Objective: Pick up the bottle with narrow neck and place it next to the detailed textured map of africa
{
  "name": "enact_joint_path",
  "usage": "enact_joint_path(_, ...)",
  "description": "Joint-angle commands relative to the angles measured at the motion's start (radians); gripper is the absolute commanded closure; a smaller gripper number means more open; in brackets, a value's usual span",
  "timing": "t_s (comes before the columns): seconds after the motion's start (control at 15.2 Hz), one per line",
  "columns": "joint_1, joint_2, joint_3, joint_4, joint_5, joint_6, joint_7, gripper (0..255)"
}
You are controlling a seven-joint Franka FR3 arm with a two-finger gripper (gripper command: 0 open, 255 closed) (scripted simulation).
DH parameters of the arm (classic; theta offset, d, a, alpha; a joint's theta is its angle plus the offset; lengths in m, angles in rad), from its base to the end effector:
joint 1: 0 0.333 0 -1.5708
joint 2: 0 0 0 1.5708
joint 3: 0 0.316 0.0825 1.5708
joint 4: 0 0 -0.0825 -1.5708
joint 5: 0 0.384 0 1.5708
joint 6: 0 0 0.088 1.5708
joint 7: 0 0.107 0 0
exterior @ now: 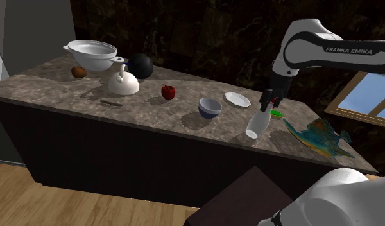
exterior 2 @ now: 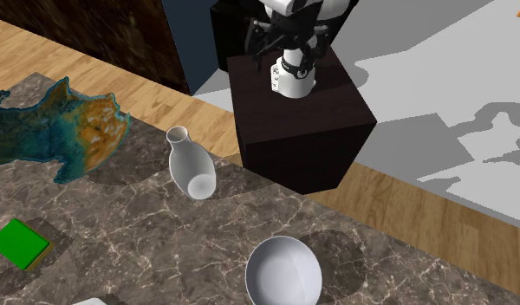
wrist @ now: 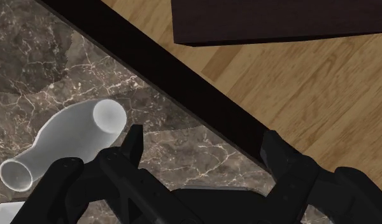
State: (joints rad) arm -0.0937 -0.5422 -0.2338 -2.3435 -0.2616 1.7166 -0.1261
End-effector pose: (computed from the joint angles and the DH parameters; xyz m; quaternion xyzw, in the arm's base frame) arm 0.3519 -0.1557 0.5190 0.9950 -0.0561 -0.0597 0.0572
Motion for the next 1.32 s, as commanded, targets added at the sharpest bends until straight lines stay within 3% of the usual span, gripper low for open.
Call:
enact_joint_path(0.0, -0.012, 0.049, -0.046, 0.029, -0.007, 0.033, -0.047, 0)
enact_joint_path(0.53, -0.037, 0.302, -0.211, 0.21, 0.049, 0.141, -0.24, 0)
enact_joint_path(0.86, -0.062, 0.494, -0.297, 0.362, 0.154, 0.177, -0.385, 0)
enact_joint_path(1.12, -0.11, 0.666, -0.339, 0.512, 0.27, 0.176, -0.506, 0)
enact_joint_path(1.25, -0.114, 0.671, -0.337, 0.503, 0.273, 0.189, -0.509, 0)
